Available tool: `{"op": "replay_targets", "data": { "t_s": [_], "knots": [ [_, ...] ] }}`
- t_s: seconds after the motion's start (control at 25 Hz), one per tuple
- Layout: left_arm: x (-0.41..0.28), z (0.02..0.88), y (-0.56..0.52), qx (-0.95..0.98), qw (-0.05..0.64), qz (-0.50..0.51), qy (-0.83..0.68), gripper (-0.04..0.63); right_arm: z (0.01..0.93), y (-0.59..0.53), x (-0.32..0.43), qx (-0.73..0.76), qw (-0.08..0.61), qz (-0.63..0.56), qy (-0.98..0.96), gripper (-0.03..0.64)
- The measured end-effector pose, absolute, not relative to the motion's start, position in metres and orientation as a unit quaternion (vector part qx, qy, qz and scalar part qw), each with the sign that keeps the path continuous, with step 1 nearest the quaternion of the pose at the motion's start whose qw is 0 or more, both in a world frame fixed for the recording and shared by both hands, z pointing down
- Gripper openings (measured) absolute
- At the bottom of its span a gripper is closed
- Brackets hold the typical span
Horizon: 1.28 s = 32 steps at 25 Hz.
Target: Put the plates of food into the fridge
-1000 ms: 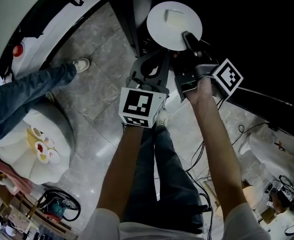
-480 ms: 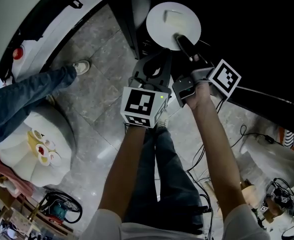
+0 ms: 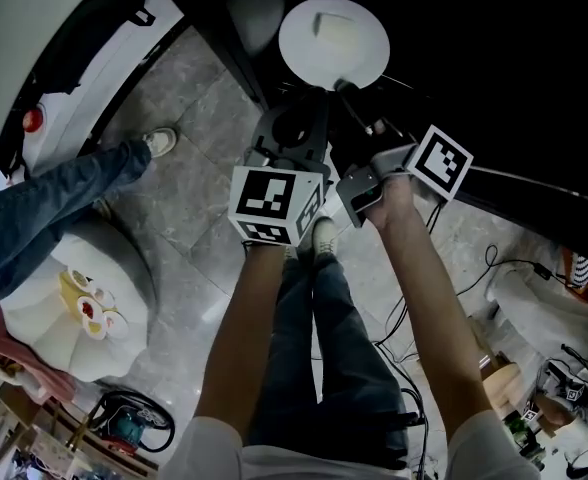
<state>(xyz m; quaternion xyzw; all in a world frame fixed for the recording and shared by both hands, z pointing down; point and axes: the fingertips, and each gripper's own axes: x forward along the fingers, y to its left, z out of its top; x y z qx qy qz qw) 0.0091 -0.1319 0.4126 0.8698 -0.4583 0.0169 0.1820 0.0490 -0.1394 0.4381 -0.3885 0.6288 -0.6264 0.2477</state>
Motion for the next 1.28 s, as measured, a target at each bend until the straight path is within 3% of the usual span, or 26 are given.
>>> {"op": "replay_targets", "data": {
  "t_s": [0.48,0.6,0.68,1.28],
  "knots": [
    [0.015,0.414,-0.146,0.871,0.159,0.042,-0.462,0.000,0.439,-0.143,0.050,-0.387,0.241,-0.626,0.632,0.100],
    [0.016,0.414,-0.150,0.872,0.158,0.043,-0.461,0.000,0.435,-0.146,0.047,-0.381,0.232,-0.624,0.642,0.027],
    [0.017,0.415,-0.153,0.873,0.155,0.045,-0.460,0.000,0.434,-0.148,0.045,-0.380,0.225,-0.620,0.648,0.012],
    [0.013,0.415,-0.173,0.869,0.151,0.055,-0.467,0.000,0.435,-0.172,0.040,-0.380,0.206,-0.615,0.660,0.011]
  ]
}}
